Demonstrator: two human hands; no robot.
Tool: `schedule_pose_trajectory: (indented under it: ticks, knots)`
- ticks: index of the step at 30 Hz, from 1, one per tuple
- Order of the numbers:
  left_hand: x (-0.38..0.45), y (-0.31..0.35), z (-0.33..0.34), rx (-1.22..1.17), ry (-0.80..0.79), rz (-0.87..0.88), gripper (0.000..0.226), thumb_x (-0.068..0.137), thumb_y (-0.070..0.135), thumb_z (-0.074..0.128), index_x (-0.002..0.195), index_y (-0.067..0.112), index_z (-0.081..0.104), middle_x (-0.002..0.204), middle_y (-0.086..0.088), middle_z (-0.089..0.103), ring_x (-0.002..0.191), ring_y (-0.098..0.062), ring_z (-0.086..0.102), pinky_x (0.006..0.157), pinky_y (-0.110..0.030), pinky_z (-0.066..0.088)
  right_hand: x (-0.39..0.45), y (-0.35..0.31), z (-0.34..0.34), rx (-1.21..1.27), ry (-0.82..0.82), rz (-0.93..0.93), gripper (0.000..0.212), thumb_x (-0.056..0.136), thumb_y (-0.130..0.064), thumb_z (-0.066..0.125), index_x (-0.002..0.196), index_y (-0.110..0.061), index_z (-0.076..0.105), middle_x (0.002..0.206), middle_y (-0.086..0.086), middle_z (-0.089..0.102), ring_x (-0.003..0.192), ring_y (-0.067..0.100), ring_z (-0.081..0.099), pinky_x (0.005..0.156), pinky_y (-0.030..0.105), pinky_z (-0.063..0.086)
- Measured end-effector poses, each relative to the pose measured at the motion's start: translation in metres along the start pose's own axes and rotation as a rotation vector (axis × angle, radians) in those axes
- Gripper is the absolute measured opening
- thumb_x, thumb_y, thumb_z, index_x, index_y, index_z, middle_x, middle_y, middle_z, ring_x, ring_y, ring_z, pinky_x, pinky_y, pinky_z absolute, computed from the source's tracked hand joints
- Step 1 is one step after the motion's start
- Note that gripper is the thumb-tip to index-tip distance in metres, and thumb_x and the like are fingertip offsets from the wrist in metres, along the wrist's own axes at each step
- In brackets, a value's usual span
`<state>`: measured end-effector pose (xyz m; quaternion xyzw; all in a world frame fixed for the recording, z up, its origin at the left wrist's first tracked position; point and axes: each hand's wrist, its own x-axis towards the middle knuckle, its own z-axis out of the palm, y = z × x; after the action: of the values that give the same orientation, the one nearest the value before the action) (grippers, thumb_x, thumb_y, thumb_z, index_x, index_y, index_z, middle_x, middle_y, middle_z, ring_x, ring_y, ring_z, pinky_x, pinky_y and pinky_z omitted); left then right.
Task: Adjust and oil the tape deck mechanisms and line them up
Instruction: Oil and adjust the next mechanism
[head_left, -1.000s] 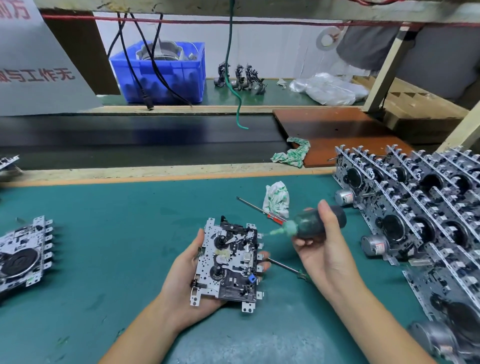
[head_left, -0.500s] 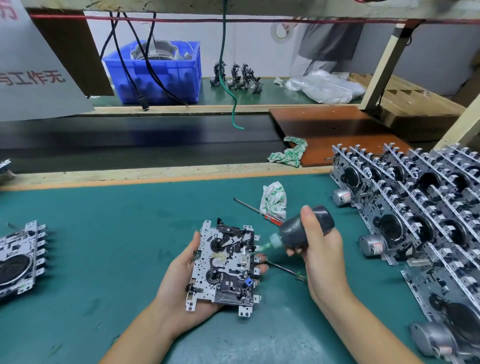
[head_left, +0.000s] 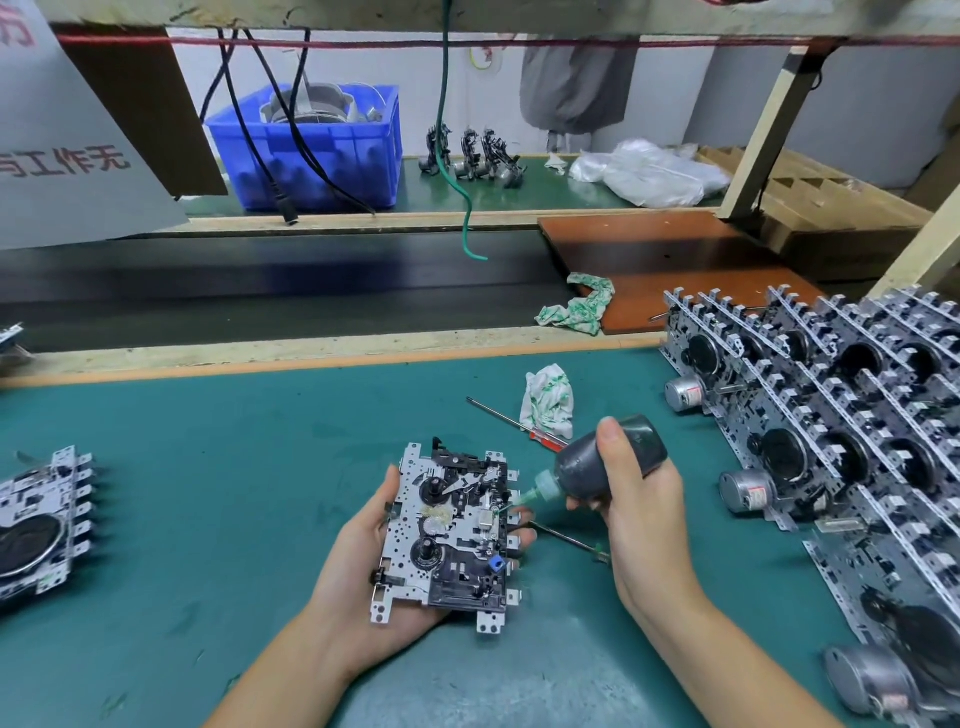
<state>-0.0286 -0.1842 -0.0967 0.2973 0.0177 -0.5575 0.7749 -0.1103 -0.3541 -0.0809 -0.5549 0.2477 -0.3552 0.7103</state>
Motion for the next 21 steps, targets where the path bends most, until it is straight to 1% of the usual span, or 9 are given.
schedule_pose_trajectory:
  ticks: [2, 4, 8, 12, 15, 16, 18, 19, 21]
  knots:
    - [0.001, 0.0, 0.0, 0.009, 0.004, -0.002, 0.07, 0.089, 0.055, 0.037, 0.119, -0.002, 0.063, 0.13, -0.032, 0.052, 0.117, -0.047, 0.053, 0.099, -0.056, 0.043, 0.002, 0.003, -0.001, -0.011, 0.021, 0.001, 0.035, 0.075, -0.046, 0.067, 0.075, -0.013, 0.057, 0.065, -0.001, 0.059, 0.064, 0.013, 0.056, 0.055, 0.024, 0.047]
    - [0.001, 0.001, -0.001, 0.024, 0.004, -0.005, 0.071, 0.09, 0.056, 0.036, 0.121, -0.002, 0.061, 0.131, -0.032, 0.05, 0.119, -0.047, 0.052, 0.101, -0.056, 0.04, 0.003, 0.004, -0.002, -0.023, 0.029, 0.001, 0.035, 0.071, -0.048, 0.064, 0.075, -0.014, 0.057, 0.064, -0.005, 0.06, 0.067, 0.012, 0.057, 0.065, 0.03, 0.046]
    - [0.0, 0.002, -0.001, 0.067, 0.014, 0.006, 0.072, 0.09, 0.057, 0.036, 0.123, -0.002, 0.06, 0.133, -0.032, 0.049, 0.121, -0.047, 0.05, 0.104, -0.056, 0.037, 0.005, 0.0, -0.005, -0.031, -0.014, -0.019, 0.041, 0.059, -0.055, 0.068, 0.072, -0.017, 0.06, 0.065, -0.005, 0.063, 0.068, 0.012, 0.06, 0.065, 0.033, 0.051]
    - [0.001, 0.001, -0.002, 0.121, 0.027, 0.011, 0.078, 0.091, 0.063, 0.028, 0.123, 0.0, 0.061, 0.132, -0.031, 0.051, 0.121, -0.044, 0.052, 0.107, -0.052, 0.037, 0.015, -0.009, -0.016, -0.042, -0.014, -0.059, 0.034, 0.061, -0.041, 0.082, 0.078, -0.018, 0.063, 0.074, -0.004, 0.069, 0.076, 0.014, 0.064, 0.079, 0.041, 0.052]
    - [0.001, 0.0, -0.002, 0.156, -0.002, 0.005, 0.093, 0.084, 0.075, 0.023, 0.122, -0.001, 0.061, 0.132, -0.03, 0.051, 0.121, -0.043, 0.052, 0.105, -0.05, 0.039, 0.024, -0.014, -0.026, -0.192, -0.081, -0.093, 0.035, 0.068, -0.026, 0.081, 0.089, -0.023, 0.052, 0.078, -0.008, 0.07, 0.074, 0.006, 0.062, 0.076, 0.026, 0.046]
    - [0.0, 0.0, -0.001, 0.172, -0.016, 0.003, 0.098, 0.081, 0.078, 0.023, 0.123, -0.002, 0.06, 0.133, -0.031, 0.049, 0.121, -0.042, 0.052, 0.106, -0.05, 0.038, 0.027, -0.013, -0.029, -0.273, -0.09, -0.105, 0.036, 0.071, -0.021, 0.079, 0.091, -0.025, 0.05, 0.083, -0.008, 0.069, 0.077, 0.003, 0.061, 0.076, 0.02, 0.044]
    - [-0.002, 0.001, 0.001, 0.195, -0.044, 0.004, 0.104, 0.078, 0.082, 0.022, 0.127, -0.003, 0.056, 0.137, -0.032, 0.044, 0.123, -0.042, 0.05, 0.109, -0.05, 0.035, 0.031, -0.01, -0.033, -0.493, -0.076, -0.164, 0.037, 0.075, -0.018, 0.077, 0.096, -0.03, 0.049, 0.093, -0.018, 0.063, 0.087, -0.003, 0.057, 0.075, 0.002, 0.037]
    - [-0.003, 0.002, 0.003, 0.205, -0.058, 0.004, 0.105, 0.077, 0.083, 0.023, 0.129, -0.003, 0.054, 0.138, -0.031, 0.043, 0.124, -0.043, 0.049, 0.109, -0.051, 0.035, 0.032, -0.008, -0.035, -0.576, -0.06, -0.189, 0.038, 0.076, -0.018, 0.077, 0.099, -0.031, 0.048, 0.095, -0.021, 0.059, 0.091, -0.002, 0.054, 0.072, -0.004, 0.032]
    - [-0.005, 0.002, 0.004, 0.224, -0.08, -0.005, 0.106, 0.076, 0.084, 0.024, 0.13, -0.003, 0.053, 0.137, -0.031, 0.045, 0.125, -0.045, 0.047, 0.107, -0.052, 0.036, 0.033, -0.007, -0.036, -0.661, -0.043, -0.201, 0.038, 0.077, -0.017, 0.076, 0.104, -0.025, 0.05, 0.098, -0.014, 0.058, 0.096, 0.004, 0.052, 0.067, -0.008, 0.028]
